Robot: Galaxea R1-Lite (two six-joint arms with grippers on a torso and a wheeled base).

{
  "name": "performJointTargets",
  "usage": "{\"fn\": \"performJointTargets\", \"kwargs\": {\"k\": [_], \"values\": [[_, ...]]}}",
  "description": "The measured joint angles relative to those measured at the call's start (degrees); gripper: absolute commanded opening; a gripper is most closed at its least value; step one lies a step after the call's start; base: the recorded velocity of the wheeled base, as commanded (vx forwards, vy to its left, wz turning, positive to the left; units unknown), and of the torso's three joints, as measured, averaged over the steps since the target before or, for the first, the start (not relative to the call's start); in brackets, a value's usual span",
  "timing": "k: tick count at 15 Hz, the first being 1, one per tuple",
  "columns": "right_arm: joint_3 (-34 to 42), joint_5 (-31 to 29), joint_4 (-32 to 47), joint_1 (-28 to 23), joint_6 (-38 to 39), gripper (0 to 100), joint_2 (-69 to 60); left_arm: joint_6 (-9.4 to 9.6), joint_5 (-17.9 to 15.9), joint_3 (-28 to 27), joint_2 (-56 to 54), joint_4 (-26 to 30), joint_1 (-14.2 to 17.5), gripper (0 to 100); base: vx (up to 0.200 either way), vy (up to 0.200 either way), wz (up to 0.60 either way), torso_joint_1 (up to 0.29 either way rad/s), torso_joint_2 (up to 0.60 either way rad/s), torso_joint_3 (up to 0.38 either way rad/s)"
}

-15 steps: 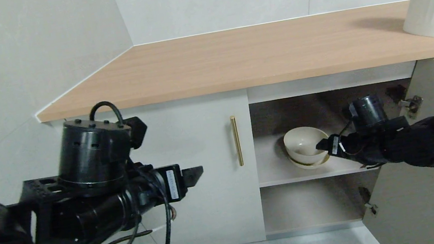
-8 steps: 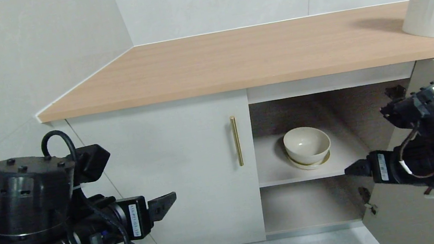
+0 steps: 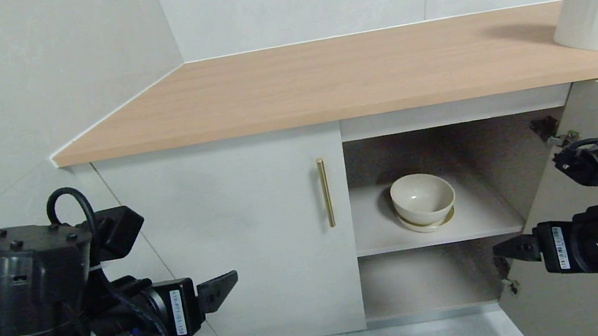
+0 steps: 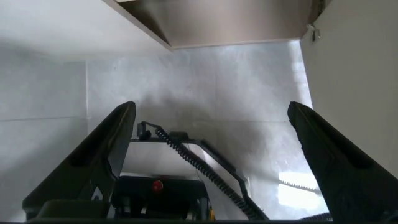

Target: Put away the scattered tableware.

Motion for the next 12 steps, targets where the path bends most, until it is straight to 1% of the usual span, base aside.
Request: {"fn": "performJointTargets", "kwargs": {"k": [4, 7, 12], "values": [[0.74, 0.01, 0.11, 1.38, -0.02, 100, -0.28, 0.0, 0.0, 0.41, 0.09, 0.06, -0.39, 100, -0.2, 0.0, 0.0, -0.001, 0.0, 0.006], [0.68, 0.0, 3.5, 1.79, -0.11, 100, -0.72, -0.01, 0.0, 0.52, 0.09, 0.02, -0.43, 100, -0.2, 0.0, 0.0, 0.001, 0.01, 0.001], [0.63, -0.79, 3.97, 3.36, -0.11, 100, -1.07, 0.05, 0.0, 0.72, 0.11, -0.02, -0.56, 100, -0.2, 0.0, 0.0, 0.001, 0.0, 0.004]]}}
